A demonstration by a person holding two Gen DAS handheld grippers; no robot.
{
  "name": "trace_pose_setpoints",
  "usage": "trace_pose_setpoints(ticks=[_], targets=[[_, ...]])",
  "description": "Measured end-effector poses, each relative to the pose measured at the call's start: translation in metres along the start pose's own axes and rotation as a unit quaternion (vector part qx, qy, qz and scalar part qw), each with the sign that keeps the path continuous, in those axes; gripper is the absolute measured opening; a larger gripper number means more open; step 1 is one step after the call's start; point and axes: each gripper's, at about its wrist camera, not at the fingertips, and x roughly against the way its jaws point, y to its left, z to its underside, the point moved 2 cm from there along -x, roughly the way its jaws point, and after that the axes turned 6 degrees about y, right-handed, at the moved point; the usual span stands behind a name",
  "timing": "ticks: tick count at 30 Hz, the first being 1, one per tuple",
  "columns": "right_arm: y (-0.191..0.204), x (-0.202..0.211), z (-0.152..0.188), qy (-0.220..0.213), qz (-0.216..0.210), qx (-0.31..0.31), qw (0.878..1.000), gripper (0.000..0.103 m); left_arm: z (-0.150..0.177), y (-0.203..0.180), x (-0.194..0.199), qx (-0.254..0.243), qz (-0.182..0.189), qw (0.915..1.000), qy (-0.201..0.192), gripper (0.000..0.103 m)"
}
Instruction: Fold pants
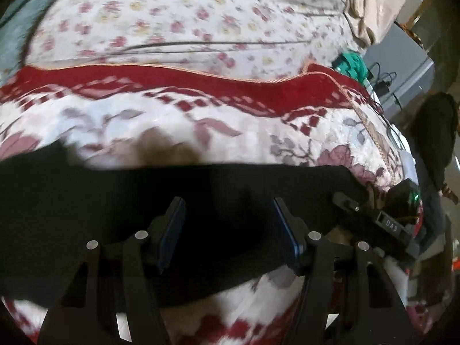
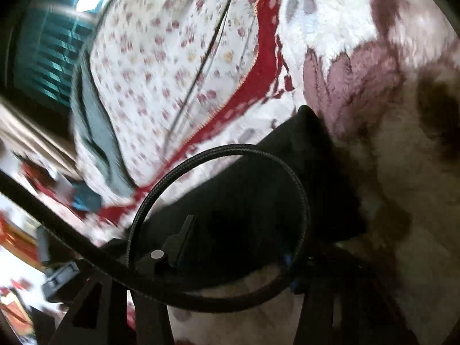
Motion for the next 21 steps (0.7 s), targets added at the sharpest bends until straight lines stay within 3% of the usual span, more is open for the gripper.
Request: trace_pose_setpoints(ticks=[2, 12, 16, 21], targets=[[0.0, -0.001, 0.002, -0.01, -0.015, 0.004, 1.0, 0.05, -0.015, -0.009, -0.015, -0.016, 0.009, 0.9995, 0.024, 0.062], [0.007, -0.003, 0.004, -0.008, -0.012, 0.038, 0.999, 0.05, -0.062, -0.051, -0.085, -0.1, 0.035, 0.9893, 0.101, 0.062], [0.003, -0.001, 0.003, -0.006, -0.026, 0.03, 0.999, 0.05, -0.073, -0.062, -0.107, -0.124, 0.061, 0.9811, 0.135, 0.062], [-0.006, 0.009, 0.002, -0.024, -0.065, -0.017, 0.997, 0.049, -0.07, -0.068, -0.123, -0.181, 0.053, 0.9677, 0.167, 0.062]])
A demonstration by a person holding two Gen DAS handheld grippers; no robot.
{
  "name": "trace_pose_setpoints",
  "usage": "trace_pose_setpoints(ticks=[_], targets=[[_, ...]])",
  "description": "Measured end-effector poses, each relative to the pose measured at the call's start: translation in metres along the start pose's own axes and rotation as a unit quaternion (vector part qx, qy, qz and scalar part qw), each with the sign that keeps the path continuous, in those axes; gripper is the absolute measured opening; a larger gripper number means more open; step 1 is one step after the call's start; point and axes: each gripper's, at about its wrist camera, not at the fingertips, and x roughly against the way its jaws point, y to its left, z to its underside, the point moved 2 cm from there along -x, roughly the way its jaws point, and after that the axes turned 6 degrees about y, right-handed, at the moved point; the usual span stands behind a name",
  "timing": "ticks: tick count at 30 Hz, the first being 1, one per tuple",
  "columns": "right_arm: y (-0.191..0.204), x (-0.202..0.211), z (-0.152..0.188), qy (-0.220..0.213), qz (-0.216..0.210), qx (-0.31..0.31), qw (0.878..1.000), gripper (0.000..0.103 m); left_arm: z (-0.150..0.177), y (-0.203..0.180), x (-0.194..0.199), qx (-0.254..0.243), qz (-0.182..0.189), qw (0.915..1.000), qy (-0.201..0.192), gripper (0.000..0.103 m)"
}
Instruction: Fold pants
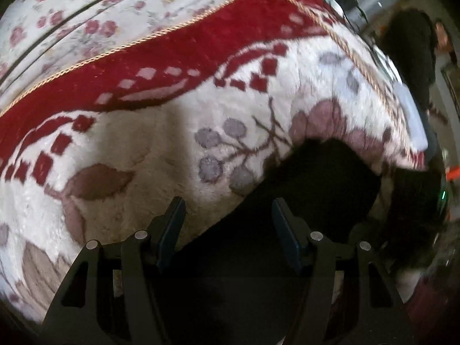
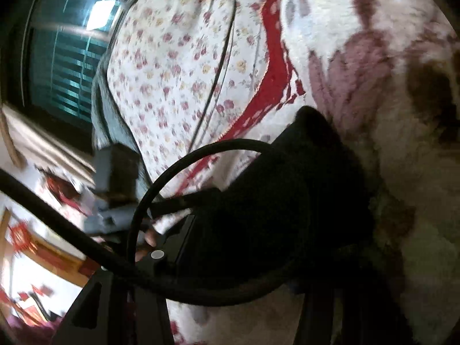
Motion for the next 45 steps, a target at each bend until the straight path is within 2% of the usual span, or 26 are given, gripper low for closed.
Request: trace_pose_setpoints(ticks=[3, 6, 12, 15, 18, 20, 24, 25, 26, 27, 28, 30, 35, 39, 45], targets=[[0.0, 0.001, -0.001, -0.009, -0.001, -0.008, 1.0, 0.049, 0.001, 0.002, -0.003, -0.033, 0.022, 0.9992, 0.012, 0.07], [0.001, 0.0, -0.001, -0.013, -0.002, -0.009, 1.0, 0.049, 0.001, -0.002, -0.004, -0.069, 0.017, 0.9971, 0.028, 0.07], [0.003, 0.001, -0.001, -0.012, -0.002, -0.009, 1.0, 0.049, -0.002, -0.014, -0.011, -0.102, 0.02, 0.9939, 0.037, 0.071], [0.003, 0.002, 0.0, -0.011, -0.007, -0.007, 1.0, 0.05, 0.0, -0.014, -0.007, -0.11, 0.054, 0.9918, 0.036, 0.072], [0.002, 0.001, 0.0, -0.012, -0.004, -0.004, 1.0, 0.05, 0.005, -0.017, -0.008, -0.129, 0.094, 0.9855, 0.059, 0.077], [0.002, 0.0, -0.001, -0.011, -0.002, -0.004, 1.0, 0.05, 0.008, -0.022, -0.015, -0.152, 0.06, 0.9847, 0.061, 0.077], [0.003, -0.004, -0.002, -0.004, -0.004, 0.001, 1.0, 0.05, 0.01, -0.028, -0.019, -0.181, 0.042, 0.9807, 0.061, 0.078], [0.003, -0.006, -0.002, 0.003, -0.006, 0.004, 1.0, 0.046, 0.009, -0.029, -0.019, -0.179, 0.037, 0.9811, 0.063, 0.078], [0.003, -0.009, -0.003, 0.01, -0.001, 0.009, 1.0, 0.039, 0.009, -0.03, -0.02, -0.177, 0.03, 0.9817, 0.063, 0.074], [0.002, -0.01, -0.003, 0.007, 0.011, 0.01, 1.0, 0.025, 0.01, -0.033, -0.02, -0.182, 0.016, 0.9815, 0.056, 0.069], [0.002, -0.011, -0.002, 0.004, 0.022, 0.014, 1.0, 0.017, 0.013, -0.037, -0.02, -0.195, 0.004, 0.9796, 0.048, 0.062], [0.002, -0.013, -0.003, 0.005, 0.014, 0.018, 1.0, 0.012, 0.013, -0.043, -0.022, -0.2, -0.005, 0.979, 0.038, 0.055], [0.012, -0.006, -0.004, 0.002, -0.03, 0.024, 0.999, 0.011, 0.016, -0.042, -0.008, -0.172, 0.0, 0.9851, 0.005, 0.022], [0.045, 0.0, -0.002, 0.002, -0.044, 0.081, 0.996, 0.011, 0.021, -0.041, 0.024, -0.154, 0.006, 0.9874, -0.037, 0.017], [0.099, 0.001, 0.001, 0.007, -0.078, 0.127, 0.989, 0.011, 0.04, -0.025, 0.079, -0.124, -0.002, 0.9873, -0.1, 0.016]])
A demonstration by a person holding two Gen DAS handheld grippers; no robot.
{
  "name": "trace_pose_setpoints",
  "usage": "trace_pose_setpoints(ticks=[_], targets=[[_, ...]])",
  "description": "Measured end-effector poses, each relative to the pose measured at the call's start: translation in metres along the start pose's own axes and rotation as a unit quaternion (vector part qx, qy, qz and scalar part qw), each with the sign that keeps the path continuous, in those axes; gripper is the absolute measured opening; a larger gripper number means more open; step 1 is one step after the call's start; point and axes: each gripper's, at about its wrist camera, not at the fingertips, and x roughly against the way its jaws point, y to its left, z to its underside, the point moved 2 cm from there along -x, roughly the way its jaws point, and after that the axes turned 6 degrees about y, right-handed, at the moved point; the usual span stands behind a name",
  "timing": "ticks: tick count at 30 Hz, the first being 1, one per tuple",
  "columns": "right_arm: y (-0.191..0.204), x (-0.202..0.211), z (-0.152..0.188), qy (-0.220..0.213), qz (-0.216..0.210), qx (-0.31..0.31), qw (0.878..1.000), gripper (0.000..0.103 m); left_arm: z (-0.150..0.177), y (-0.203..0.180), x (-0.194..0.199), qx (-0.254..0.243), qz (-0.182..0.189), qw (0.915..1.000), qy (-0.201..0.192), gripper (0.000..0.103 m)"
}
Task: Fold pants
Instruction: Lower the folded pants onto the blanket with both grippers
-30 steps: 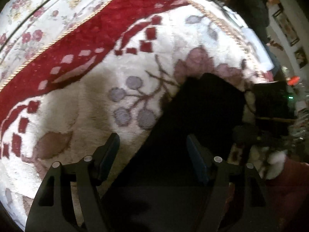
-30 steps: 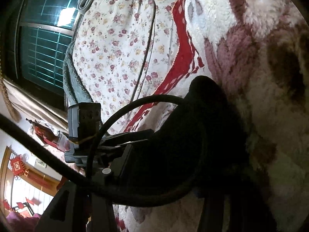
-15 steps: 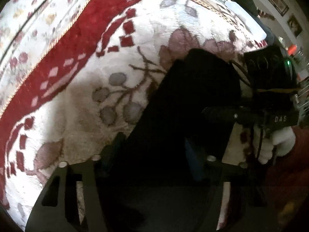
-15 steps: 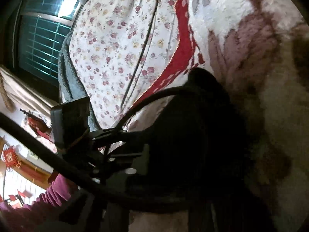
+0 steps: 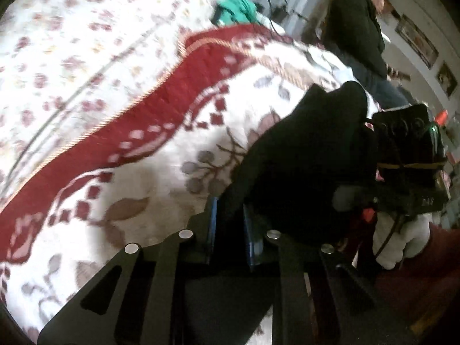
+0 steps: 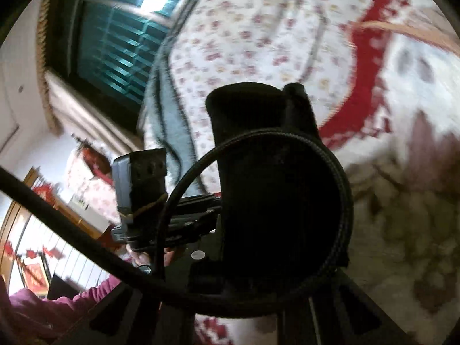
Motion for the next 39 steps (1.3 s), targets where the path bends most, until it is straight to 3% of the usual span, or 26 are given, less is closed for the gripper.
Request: trace_pose_setpoints(ticks=[5, 9, 11, 13, 15, 17, 19, 21, 25, 28, 33, 35, 38, 39], targets=[[0.051, -0.04, 0.0, 0.047, -0.017, 0.047, 0.998, 0.011, 0.031, 0.035, 0.052, 0.088, -0.033, 0.9947, -0.042, 0.016], [0.08, -0.096, 0.015, 0.099, 0.012, 0.096, 0.99, 0.011, 0.078, 0.078, 0.101, 0.204, -0.065, 0.9736, -0.08, 0.016], [0.089, -0.138, 0.031, 0.138, 0.03, 0.12, 0.983, 0.019, 0.108, 0.092, 0.122, 0.246, -0.079, 0.9608, -0.1, 0.017], [0.087, -0.177, 0.049, 0.178, 0.052, 0.119, 0.975, 0.049, 0.136, 0.1, 0.14, 0.277, -0.089, 0.9494, -0.117, 0.028], [0.083, -0.217, 0.067, 0.226, 0.058, 0.108, 0.966, 0.053, 0.159, 0.106, 0.152, 0.303, -0.105, 0.9386, -0.127, 0.033], [0.099, -0.22, 0.068, 0.209, 0.055, 0.151, 0.965, 0.053, 0.175, 0.107, 0.16, 0.317, -0.11, 0.9326, -0.133, 0.033], [0.109, -0.214, 0.063, 0.218, 0.016, 0.153, 0.964, 0.053, 0.185, 0.106, 0.164, 0.321, -0.103, 0.9313, -0.137, 0.033], [0.113, -0.199, 0.057, 0.206, 0.004, 0.152, 0.967, 0.053, 0.191, 0.1, 0.166, 0.317, -0.103, 0.9326, -0.139, 0.033], [0.098, -0.165, 0.041, 0.174, 0.022, 0.126, 0.976, 0.054, 0.193, 0.082, 0.16, 0.303, -0.111, 0.9375, -0.13, 0.039], [0.082, -0.154, 0.033, 0.159, 0.07, 0.105, 0.979, 0.054, 0.19, 0.066, 0.15, 0.292, -0.11, 0.9419, -0.123, 0.04], [0.058, -0.135, 0.027, 0.151, 0.089, 0.062, 0.982, 0.054, 0.176, 0.047, 0.146, 0.289, -0.085, 0.9411, -0.154, 0.04], [0.053, -0.129, 0.029, 0.151, 0.096, 0.06, 0.982, 0.054, 0.168, 0.043, 0.139, 0.288, -0.079, 0.9411, -0.159, 0.045], [0.056, -0.134, 0.034, 0.162, 0.113, 0.065, 0.978, 0.054, 0.163, 0.039, 0.118, 0.287, -0.113, 0.9426, -0.129, 0.046], [0.055, -0.137, 0.036, 0.169, 0.12, 0.072, 0.976, 0.054, 0.165, 0.041, 0.108, 0.291, -0.145, 0.9397, -0.105, 0.046]])
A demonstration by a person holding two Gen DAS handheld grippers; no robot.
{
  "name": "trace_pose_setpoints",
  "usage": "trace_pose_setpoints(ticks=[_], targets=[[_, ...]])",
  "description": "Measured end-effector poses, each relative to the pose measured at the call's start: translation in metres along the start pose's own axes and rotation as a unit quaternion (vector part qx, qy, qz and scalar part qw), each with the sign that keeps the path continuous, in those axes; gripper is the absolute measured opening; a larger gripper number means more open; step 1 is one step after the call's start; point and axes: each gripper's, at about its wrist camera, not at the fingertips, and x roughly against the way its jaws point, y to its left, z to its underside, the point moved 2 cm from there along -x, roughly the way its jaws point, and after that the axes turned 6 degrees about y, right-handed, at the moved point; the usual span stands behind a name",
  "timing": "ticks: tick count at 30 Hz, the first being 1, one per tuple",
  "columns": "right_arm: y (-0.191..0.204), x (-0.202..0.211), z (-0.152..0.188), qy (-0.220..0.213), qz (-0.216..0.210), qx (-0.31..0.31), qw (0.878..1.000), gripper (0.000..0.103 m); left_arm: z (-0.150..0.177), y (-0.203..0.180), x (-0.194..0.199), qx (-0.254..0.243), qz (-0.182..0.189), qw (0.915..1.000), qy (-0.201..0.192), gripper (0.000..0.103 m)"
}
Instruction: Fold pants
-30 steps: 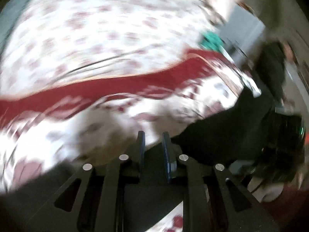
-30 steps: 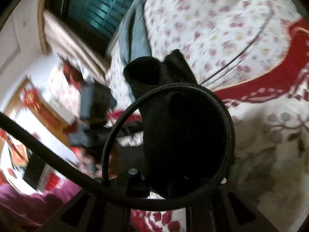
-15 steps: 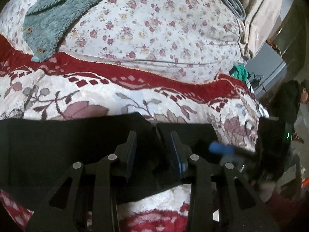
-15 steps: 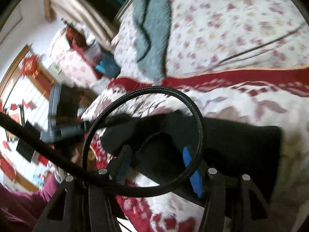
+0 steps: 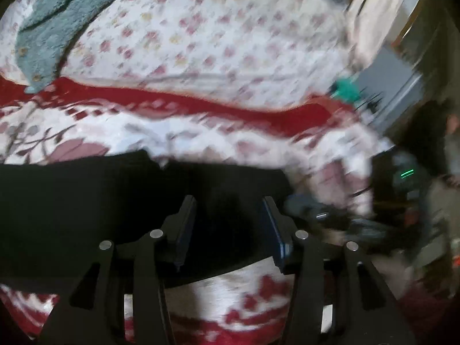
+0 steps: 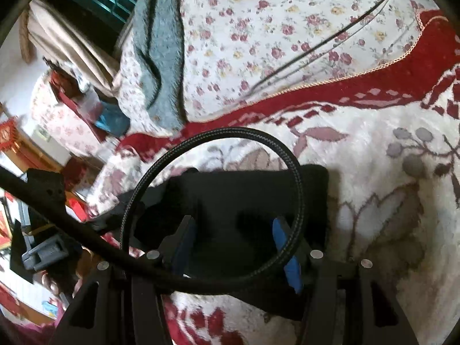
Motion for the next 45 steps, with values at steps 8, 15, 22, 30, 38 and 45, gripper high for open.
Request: trace_pose_setpoints(ticks=[8, 15, 22, 30, 38, 45], targets=[[0.007, -0.005, 0.001, 0.012, 0.018, 0.035, 0.999, 0.054, 0.025, 0.041, -0.013, 0.085, -0.036, 0.9947, 0.044, 0.046], [0.042, -0.006, -0.008, 0.011, -0.035, 0.069, 0.997, 0.056, 0.047, 0.07, 0.039, 0.171, -0.017, 0.9848, -0.026, 0.046], [0.097, -0.049, -0.027, 0.038, -0.093, 0.133, 0.986, 0.065, 0.083, 0.123, 0.094, 0.278, -0.046, 0.9525, -0.116, 0.066], [0.173, -0.123, -0.058, 0.101, -0.124, 0.204, 0.966, 0.076, 0.114, 0.185, 0.104, 0.428, -0.076, 0.8917, -0.127, 0.07], [0.242, -0.205, -0.079, 0.157, -0.142, 0.269, 0.939, 0.077, 0.112, 0.207, 0.085, 0.448, -0.071, 0.8844, -0.11, 0.07], [0.288, -0.284, -0.076, 0.214, -0.094, 0.372, 0.898, 0.077, 0.103, 0.225, 0.074, 0.458, -0.06, 0.8801, -0.108, 0.07]])
